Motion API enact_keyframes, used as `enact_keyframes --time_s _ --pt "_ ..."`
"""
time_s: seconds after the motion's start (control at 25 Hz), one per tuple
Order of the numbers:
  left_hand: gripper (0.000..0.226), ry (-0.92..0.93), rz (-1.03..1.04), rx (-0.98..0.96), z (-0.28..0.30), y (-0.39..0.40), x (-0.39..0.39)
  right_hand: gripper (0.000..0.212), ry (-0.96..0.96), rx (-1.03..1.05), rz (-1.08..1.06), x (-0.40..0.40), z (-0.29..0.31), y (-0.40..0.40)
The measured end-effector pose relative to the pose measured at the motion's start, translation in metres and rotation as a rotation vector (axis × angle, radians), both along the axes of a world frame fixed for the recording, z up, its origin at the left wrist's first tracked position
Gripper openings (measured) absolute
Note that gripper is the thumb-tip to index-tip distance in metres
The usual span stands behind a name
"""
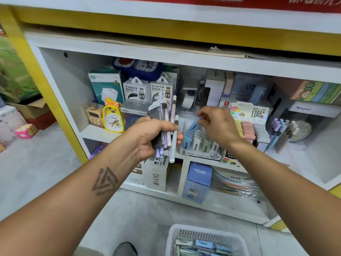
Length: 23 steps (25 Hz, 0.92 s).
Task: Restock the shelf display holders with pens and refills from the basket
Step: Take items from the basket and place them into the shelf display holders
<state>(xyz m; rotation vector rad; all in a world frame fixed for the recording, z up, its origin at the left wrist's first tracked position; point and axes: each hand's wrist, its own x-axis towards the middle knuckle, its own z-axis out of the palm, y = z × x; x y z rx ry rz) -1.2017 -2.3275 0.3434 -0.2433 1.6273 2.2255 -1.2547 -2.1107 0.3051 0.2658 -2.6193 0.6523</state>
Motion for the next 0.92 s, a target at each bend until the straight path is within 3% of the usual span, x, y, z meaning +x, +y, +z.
enact_keyframes --time_s 0.12,0.4,0.52,0.68,0.76,0.88,0.92 --pt "0.033 -0.003 0.001 0.003 -0.002 -0.005 -0.001 0.011 -0.074 0.138 0.028 -0.008 -0.006 -0.004" --pt "0.037 0.0 -0.006 0.001 -0.001 -0.009 0.001 0.009 -0.134 0.219 0.066 -0.016 -0.001 -0.014" --pt "0.032 0.009 -0.011 0.012 -0.001 -0.009 0.002 0.007 -0.207 0.243 0.06 -0.018 0.0 -0.016" --pt "0.016 0.011 -0.047 -0.002 0.0 -0.007 0.004 0.025 -0.306 0.348 0.059 -0.015 0.009 -0.017" --pt "0.016 0.021 -0.063 -0.011 0.0 -0.003 0.005 0.023 -0.315 0.143 0.073 -0.005 0.018 -0.017" --pt "0.015 0.042 -0.123 -0.02 0.001 0.013 0.008 0.014 -0.505 -0.718 0.093 0.027 0.035 -0.011" --pt "0.014 0.05 -0.149 -0.023 0.002 0.02 0.01 0.018 -0.569 -0.902 0.121 0.039 0.039 -0.006"
